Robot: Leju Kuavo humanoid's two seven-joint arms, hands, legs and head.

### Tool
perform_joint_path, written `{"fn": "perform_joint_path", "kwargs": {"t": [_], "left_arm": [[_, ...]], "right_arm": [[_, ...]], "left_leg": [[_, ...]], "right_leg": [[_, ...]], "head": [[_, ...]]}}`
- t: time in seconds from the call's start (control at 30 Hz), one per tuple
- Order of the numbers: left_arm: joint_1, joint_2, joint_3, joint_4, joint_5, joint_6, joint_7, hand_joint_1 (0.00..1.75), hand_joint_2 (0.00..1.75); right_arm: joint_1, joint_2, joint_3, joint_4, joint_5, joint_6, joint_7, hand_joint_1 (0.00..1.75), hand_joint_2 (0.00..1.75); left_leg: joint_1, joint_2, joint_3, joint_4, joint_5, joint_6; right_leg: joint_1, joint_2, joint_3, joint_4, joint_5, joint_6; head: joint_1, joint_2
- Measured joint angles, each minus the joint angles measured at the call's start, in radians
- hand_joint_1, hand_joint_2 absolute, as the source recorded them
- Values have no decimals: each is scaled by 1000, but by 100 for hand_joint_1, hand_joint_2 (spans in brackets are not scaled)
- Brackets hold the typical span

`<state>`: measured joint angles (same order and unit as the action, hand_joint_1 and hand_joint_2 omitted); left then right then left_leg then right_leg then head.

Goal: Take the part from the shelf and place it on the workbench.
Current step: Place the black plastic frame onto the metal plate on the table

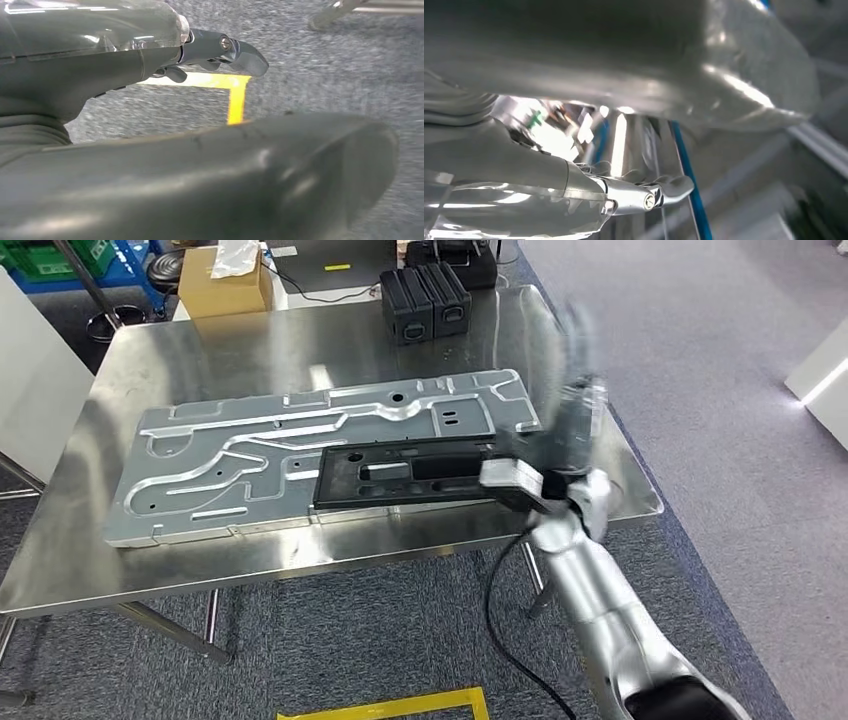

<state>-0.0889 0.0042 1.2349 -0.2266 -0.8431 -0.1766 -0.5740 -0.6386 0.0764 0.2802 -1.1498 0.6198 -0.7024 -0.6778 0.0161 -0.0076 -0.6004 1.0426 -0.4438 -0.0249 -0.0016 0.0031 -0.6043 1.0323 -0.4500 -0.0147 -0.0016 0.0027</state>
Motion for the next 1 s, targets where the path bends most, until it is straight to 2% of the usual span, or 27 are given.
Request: {"fn": "perform_joint_path", "kwargs": {"t": [0.1,0.17,0.2,0.27,0.3,0.33,0.37,0.43,0.5,0.53,0.63,0.67,0.7,0.73,0.77,0.8,0.83,0.87,0.9,0.97,1.0], "left_arm": [[11,0,15,0,16,-14,-20,0,0],[17,-2,24,0,24,-18,-23,0,0],[17,-3,30,0,27,-18,-22,0,0],[19,-6,41,0,30,-17,-20,0,0],[21,-6,46,0,31,-17,-19,0,0],[22,-7,49,0,32,-16,-18,0,0],[23,-7,51,0,33,-16,-16,0,0],[22,-8,53,0,37,-16,-11,0,0],[21,-9,53,0,37,-17,-6,0,0],[21,-9,53,0,37,-17,-4,0,0],[26,-9,53,0,36,-18,-5,0,0],[28,-10,53,0,36,-18,-6,0,0],[30,-10,53,0,35,-18,-8,0,0],[32,-11,53,0,34,-18,-9,0,0],[34,-12,53,0,33,-19,-9,0,0],[35,-12,53,0,32,-19,-9,0,0],[37,-12,53,0,30,-19,-9,0,0],[38,-12,53,0,29,-19,-8,0,0],[38,-12,53,0,26,-19,-6,0,0],[36,-12,53,0,21,-17,-1,0,0],[35,-12,53,0,18,-15,1,0,0]], "right_arm": [[148,-18,-116,-236,10,0,-16,0,0],[237,-32,-190,-351,20,0,-17,0,0],[284,-41,-229,-398,25,0,-17,0,0],[385,-53,-311,-466,32,0,-18,0,0],[434,-57,-350,-486,35,0,-18,0,0],[478,-60,-386,-500,38,0,-17,0,0],[515,-64,-419,-507,44,0,-17,0,0],[580,-68,-483,-511,71,0,-17,0,0],[639,-68,-550,-497,97,0,-17,0,0],[666,-68,-583,-484,104,0,-16,0,0],[719,-67,-679,-390,135,1,-15,0,0],[727,-67,-715,-331,149,1,-15,0,0],[735,-66,-757,-261,164,1,-16,0,0],[741,-66,-797,-193,177,1,-16,0,0],[744,-68,-835,-127,189,1,-16,0,0],[744,-70,-871,-61,207,1,-14,0,0],[739,-75,-909,14,231,1,-11,0,0],[733,-82,-950,94,265,1,-2,0,0],[725,-88,-994,179,306,5,18,0,0],[704,-100,-1078,352,392,37,103,0,0],[694,-103,-1112,433,425,63,159,0,0]], "left_leg": [[-3,-3,8,-17,-2,17],[1,-2,13,-26,5,31],[2,0,15,-30,8,37],[2,-1,13,-30,11,42],[2,-1,11,-29,11,42],[1,-1,8,-27,11,42],[1,0,6,-26,11,42],[1,1,3,-23,12,40],[-2,0,3,-21,14,34],[-3,-1,2,-21,17,29],[-4,-1,-1,-21,18,10],[-4,-1,-9,-7,-1,6],[-3,0,-21,28,-36,2],[-2,1,-38,81,-84,-1],[-2,1,-56,145,-131,-3],[-2,1,-66,202,-166,-5],[-2,1,-63,233,-184,-5],[-2,1,-39,224,-182,-5],[-2,1,6,174,-165,-4],[-5,1,112,23,-127,3],[-7,0,143,-29,-115,8]], "right_leg": [[-1,-3,6,-3,-3,16],[-3,-2,-1,22,-29,28],[-4,-1,-16,62,-58,32],[-6,-1,-69,185,-129,39],[-8,-1,-92,237,-151,42],[-10,-1,-101,260,-155,44],[-11,-1,-90,244,-140,45],[-13,-3,-14,116,-83,42],[-9,-4,48,5,-44,36],[-6,-4,57,-15,-38,32],[-7,-4,48,-21,-20,15],[-9,-5,43,-25,-11,7],[-12,-8,35,-29,-2,1],[-12,-11,26,-31,6,-4],[-11,-13,15,-30,14,-6],[-11,-15,3,-29,22,-6],[-10,-15,-9,-27,30,-6],[-10,-15,-20,-24,37,-4],[-10,-16,-31,-20,44,-1],[-10,-16,-48,-13,57,7],[-10,-16,-53,-11,64,13]], "head": [[-1,0],[0,0],[0,0],[1,0],[1,0],[1,0],[1,0],[1,0],[0,0],[0,0],[-1,0],[-2,0],[-4,0],[-6,0],[-7,0],[-7,0],[-7,0],[-7,0],[-7,0],[-7,0],[-6,0]]}}
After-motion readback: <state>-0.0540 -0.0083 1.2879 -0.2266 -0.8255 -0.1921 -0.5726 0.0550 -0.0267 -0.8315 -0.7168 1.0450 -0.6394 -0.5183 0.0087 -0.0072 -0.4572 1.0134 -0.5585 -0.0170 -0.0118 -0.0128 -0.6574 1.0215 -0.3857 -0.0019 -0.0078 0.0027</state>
